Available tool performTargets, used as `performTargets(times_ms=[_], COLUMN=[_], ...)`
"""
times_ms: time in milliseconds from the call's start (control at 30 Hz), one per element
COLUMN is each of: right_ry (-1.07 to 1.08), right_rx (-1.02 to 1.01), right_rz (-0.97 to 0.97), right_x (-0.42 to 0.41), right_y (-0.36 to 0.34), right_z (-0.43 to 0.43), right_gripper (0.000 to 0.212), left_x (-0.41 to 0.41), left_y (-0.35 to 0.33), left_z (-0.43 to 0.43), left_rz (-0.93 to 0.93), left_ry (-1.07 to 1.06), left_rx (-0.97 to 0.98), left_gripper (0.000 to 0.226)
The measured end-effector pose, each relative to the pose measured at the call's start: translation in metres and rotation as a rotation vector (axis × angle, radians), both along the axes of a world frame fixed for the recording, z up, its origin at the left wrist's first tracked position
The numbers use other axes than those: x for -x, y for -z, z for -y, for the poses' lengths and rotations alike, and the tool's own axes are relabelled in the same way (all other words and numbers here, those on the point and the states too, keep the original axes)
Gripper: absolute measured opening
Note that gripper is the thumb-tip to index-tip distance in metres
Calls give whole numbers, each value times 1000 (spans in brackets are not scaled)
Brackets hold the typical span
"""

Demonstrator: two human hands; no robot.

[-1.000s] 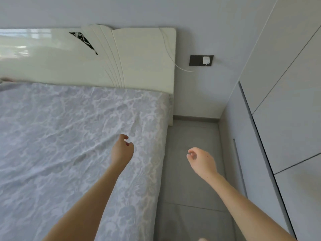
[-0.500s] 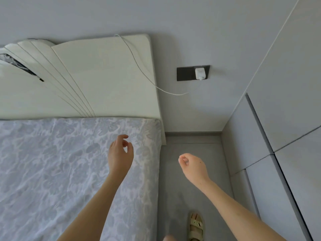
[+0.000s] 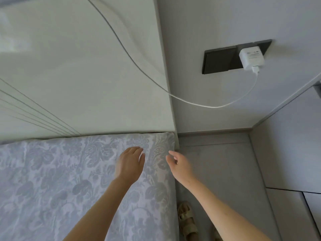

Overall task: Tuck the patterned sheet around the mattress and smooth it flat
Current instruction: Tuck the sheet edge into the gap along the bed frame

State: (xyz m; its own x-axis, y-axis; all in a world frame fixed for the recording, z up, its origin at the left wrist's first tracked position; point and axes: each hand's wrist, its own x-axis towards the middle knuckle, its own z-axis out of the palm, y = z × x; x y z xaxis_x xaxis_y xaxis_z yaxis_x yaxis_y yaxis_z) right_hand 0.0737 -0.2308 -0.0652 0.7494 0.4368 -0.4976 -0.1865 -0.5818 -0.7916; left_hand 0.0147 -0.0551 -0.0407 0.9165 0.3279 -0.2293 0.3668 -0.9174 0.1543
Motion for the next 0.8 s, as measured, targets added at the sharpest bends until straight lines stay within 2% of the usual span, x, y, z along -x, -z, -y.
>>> performTargets(times_ms=[67, 167, 233, 400, 567, 700, 800], right_ry=[-44, -44, -7, 243, 472, 568, 521], right_rx=[6, -16, -48, -222, -398, -399, -434], right_rz=[-17, -62, -106, -290, -452, -570, -646], right_x=[-9, -22, -28, -42, -64, -70, -66], right_y=[24, 59, 82, 118, 124, 120, 97], right_z=[-21, -48, -62, -78, -90, -90, -86], right_gripper=[52, 59, 64, 72, 68, 73, 76], left_x=[-17, -35, -42, -51, -47, -44, -43], left_y=[24, 57, 81, 109, 114, 100, 77], left_z=[-12, -27, -37, -42, -46, -50, -52], left_rz=[-80, -129, -167, -69, 6, 97, 184], left_ry=[32, 86, 120, 54, 40, 33, 24], left_rx=[-13, -6, -22, -13, 41, 131, 173], left_gripper=[49, 93, 109, 83, 63, 64, 57])
